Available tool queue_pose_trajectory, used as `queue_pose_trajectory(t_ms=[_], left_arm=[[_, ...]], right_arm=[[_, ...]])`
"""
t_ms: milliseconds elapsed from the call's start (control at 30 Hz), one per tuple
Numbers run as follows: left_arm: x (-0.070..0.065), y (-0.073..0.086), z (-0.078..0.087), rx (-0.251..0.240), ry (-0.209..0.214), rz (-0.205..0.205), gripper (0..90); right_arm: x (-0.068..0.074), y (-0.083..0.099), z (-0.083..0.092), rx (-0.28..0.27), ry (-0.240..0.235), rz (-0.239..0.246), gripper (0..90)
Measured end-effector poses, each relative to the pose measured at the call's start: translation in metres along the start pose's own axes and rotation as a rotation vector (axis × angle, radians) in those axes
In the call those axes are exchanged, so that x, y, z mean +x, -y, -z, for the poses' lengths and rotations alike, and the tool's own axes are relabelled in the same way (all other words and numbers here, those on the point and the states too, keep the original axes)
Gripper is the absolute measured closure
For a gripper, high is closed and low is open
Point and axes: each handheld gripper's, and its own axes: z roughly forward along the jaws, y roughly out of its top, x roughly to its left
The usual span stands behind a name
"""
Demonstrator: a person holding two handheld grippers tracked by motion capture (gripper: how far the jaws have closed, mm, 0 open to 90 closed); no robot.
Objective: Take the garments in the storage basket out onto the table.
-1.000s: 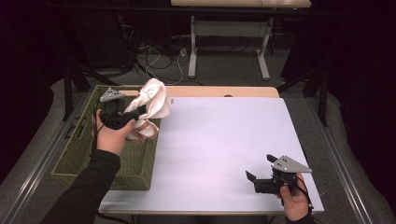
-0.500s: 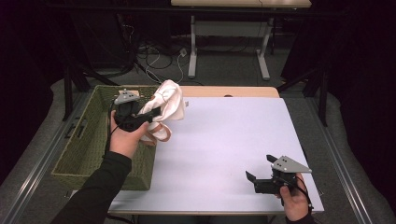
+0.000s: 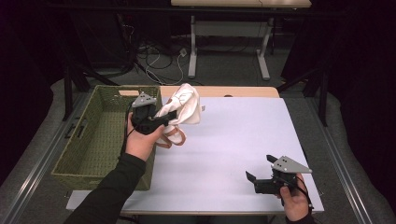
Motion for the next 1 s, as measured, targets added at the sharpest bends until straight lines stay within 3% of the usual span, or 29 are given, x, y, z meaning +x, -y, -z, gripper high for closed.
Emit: queue_pose_trajectory(t_ms=[1000], left_arm=[[-0.041, 0.022, -0.041, 0.013, 0.107, -0.015, 76.2]], right_arm=[[0.002, 0.000, 0.002, -0.008, -0.003, 0.005, 2.7]])
